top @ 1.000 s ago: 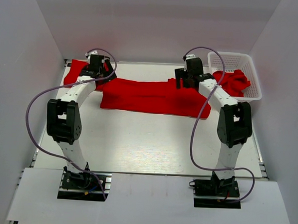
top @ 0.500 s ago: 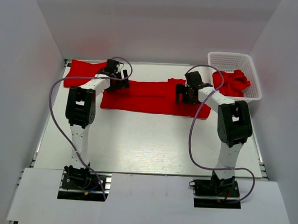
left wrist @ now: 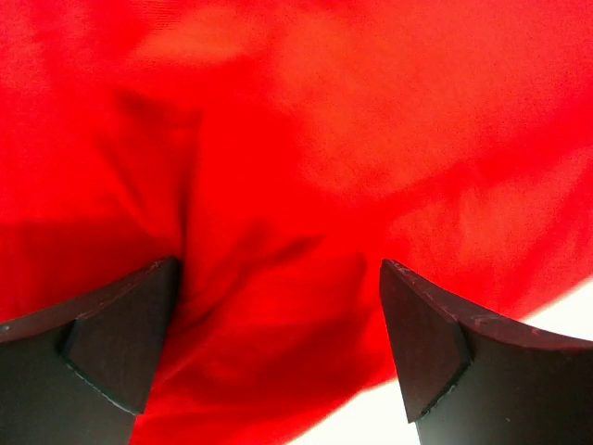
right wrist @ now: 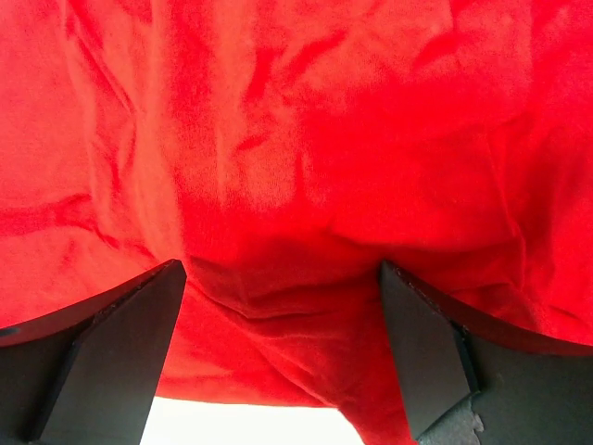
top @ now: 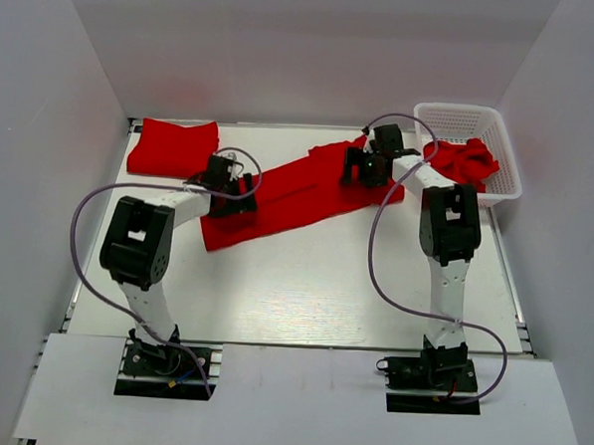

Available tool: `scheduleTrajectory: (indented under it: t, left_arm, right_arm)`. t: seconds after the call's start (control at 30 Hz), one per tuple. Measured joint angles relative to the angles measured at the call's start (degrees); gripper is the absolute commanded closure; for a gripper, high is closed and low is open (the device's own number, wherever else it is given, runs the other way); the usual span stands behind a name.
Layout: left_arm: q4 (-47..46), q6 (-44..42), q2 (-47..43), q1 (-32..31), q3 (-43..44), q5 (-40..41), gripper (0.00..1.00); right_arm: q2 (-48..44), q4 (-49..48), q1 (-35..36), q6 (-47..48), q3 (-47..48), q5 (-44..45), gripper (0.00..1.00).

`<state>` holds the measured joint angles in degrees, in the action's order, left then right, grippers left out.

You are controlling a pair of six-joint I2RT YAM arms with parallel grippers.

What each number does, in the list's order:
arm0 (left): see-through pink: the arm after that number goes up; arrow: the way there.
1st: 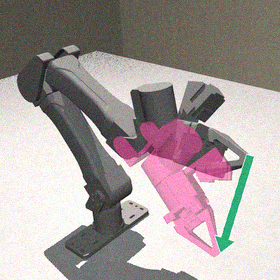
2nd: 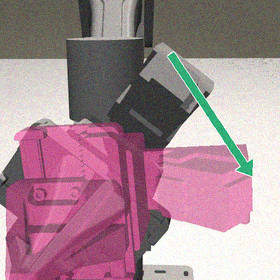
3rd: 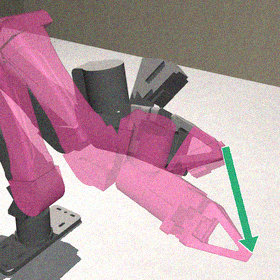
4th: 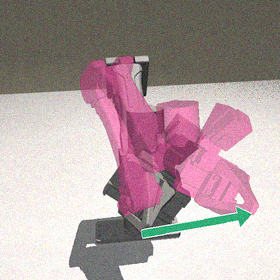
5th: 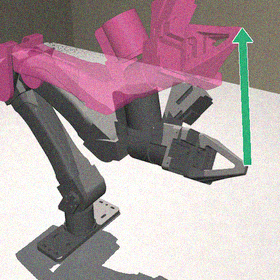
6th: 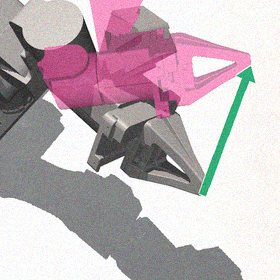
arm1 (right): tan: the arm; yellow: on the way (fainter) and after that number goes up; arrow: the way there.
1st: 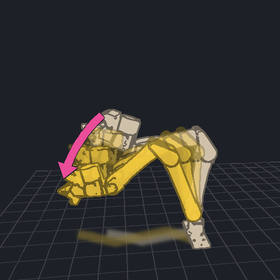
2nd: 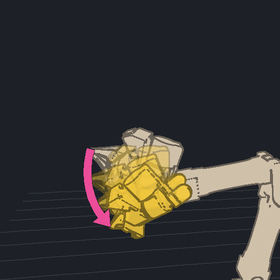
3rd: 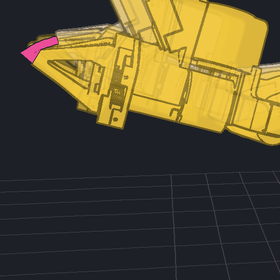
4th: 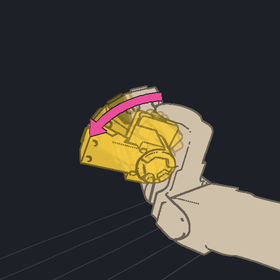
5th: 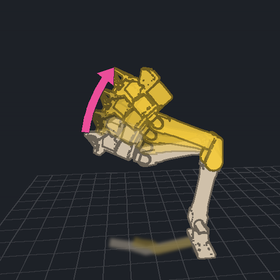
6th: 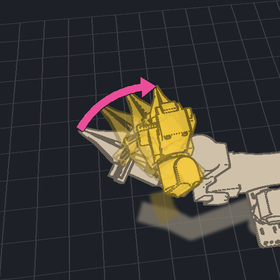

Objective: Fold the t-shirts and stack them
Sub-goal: Rotate the tshirt 90 degrees

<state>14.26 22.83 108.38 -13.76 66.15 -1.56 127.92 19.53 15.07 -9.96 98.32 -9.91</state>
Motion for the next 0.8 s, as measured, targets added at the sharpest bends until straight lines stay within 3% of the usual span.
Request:
scheduleTrajectory:
  t: [0.2,0.3,0.5,0.63,0.8]
  left_arm:
    - [-2.95,2.16,-13.4,-7.8,-17.31,-10.36,0.0]
    - [-0.72,2.32,-16.61,-13.09,-20.37,-17.75,0.0]
    - [10.49,0.46,-13.81,-23.26,-16.46,-32.41,0.0]
    - [20.87,-1.44,-10.71,-26.6,-10.34,-31.5,0.0]
    - [28.24,-3.06,-13.16,-26.53,-4.44,-26.36,0.0]
  right_arm:
    - [7.78,-2.34,0.48,-0.04,10.75,-7.89,0.1]
    - [10.4,-6.08,1.16,-1.25,13.22,-11.72,0.1]
    - [13.07,-9.64,3.37,-3.15,16.06,-15.65,0.1]
    - [12.74,-9.53,4.57,-2.64,15.76,-14.27,0.1]
    - [8.9,-8.07,4.98,-1.33,11.96,-10.97,0.1]
